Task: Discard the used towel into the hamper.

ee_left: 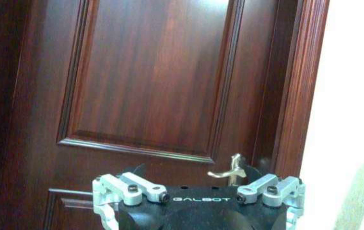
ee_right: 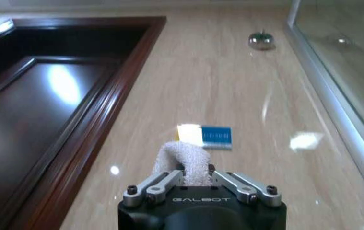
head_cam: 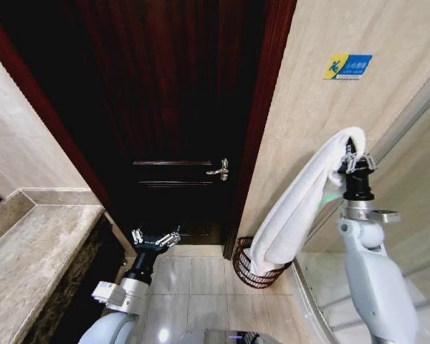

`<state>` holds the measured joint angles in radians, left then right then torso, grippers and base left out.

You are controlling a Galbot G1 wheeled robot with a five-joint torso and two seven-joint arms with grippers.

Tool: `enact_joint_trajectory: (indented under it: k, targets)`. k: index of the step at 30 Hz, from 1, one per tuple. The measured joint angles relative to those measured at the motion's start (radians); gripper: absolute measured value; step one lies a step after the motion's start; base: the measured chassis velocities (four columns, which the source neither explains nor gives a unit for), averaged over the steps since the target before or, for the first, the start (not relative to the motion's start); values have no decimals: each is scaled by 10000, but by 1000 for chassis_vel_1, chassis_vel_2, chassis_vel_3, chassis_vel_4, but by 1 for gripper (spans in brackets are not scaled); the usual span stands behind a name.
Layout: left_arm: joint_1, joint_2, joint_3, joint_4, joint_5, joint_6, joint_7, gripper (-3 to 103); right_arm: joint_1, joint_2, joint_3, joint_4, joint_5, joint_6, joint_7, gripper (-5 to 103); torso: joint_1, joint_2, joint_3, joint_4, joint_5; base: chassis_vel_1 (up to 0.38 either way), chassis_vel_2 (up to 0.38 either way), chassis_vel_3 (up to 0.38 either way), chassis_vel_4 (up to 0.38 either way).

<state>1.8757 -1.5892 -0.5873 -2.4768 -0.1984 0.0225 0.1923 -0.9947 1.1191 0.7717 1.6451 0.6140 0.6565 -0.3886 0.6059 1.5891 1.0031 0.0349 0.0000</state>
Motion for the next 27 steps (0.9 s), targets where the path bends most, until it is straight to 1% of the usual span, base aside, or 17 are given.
enact_joint_trajectory:
  k: [1, 4, 7, 9, 12, 17, 20, 23, 27]
  targets:
    - [0, 0, 0, 0, 0, 0, 0, 100, 0, 0, 0, 0, 0, 0, 0, 8, 0, 0, 0, 0, 0, 0, 0, 0, 0]
    - [0, 0, 0, 0, -1, 0, 0, 100, -172, 22, 8, -600, -15, 321, -221, 8, 0, 0, 0, 0, 4, 0, 0, 0, 0]
    - [0, 0, 0, 0, 0, 0, 0, 100, -109, -58, 69, -1005, 14, 460, -246, 8, 0, -1, 1, -3, 6, 0, 0, 0, 0]
    - [1, 0, 0, 0, 0, 0, 0, 100, -16, -109, 108, -1088, 30, 474, -245, 8, 0, 0, 1, -2, 6, 0, 0, 0, 0]
    - [0, 0, 0, 0, 0, 0, 0, 100, 357, -269, 164, -1144, 83, 447, -205, 8, 0, 0, 0, 1, -3, 0, 0, 0, 0]
    - [0, 0, 0, 0, 0, 0, 0, 100, 534, -295, 155, -1083, 86, 362, -191, 8, 0, 0, 0, 2, -4, 0, 0, 0, 0]
    - [1, 0, 0, 0, 0, 0, 0, 100, 424, -150, 38, -1227, 62, 451, -321, 8, 0, 0, -1, 2, -3, 0, 0, 0, 0]
    - [1, 0, 0, 0, 0, 0, 0, 100, 178, 108, -101, -1912, -7, 826, -759, 8, 0, -1, 1, -2, 9, 0, 0, 0, 0]
    - [1, -1, 0, 0, 0, 1, 0, 100, -4, 326, -199, -2297, -51, 1079, -963, 8, 0, -1, 0, 0, 2, 0, 0, 0, 0]
